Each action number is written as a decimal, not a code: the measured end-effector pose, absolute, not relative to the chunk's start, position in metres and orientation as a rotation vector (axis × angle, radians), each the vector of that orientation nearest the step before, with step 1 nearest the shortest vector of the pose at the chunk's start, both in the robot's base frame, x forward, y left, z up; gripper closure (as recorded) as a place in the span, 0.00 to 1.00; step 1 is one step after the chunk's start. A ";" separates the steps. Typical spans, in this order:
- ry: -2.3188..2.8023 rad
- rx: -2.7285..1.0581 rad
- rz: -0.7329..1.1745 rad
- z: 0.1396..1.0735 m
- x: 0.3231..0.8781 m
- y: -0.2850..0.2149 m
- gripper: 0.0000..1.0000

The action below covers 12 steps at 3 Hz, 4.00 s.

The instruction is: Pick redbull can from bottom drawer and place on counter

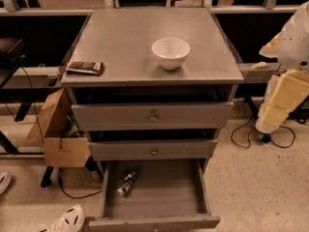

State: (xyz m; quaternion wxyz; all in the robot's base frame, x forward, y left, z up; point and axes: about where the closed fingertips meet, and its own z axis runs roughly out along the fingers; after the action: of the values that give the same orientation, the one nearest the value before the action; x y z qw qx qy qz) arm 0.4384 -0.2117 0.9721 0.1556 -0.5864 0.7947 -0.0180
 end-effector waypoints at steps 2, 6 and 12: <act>2.548 -1.402 0.182 0.917 0.422 -0.172 0.00; 2.700 -0.673 0.572 0.841 0.412 -0.088 0.00; 2.596 -0.671 0.426 0.729 0.468 0.066 0.00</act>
Offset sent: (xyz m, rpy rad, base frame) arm -0.0372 0.0820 -0.1181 0.2870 0.4139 -0.7699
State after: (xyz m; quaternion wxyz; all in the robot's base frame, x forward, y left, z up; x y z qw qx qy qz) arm 0.4682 0.0662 0.7293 0.2117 -0.2415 0.9345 0.1534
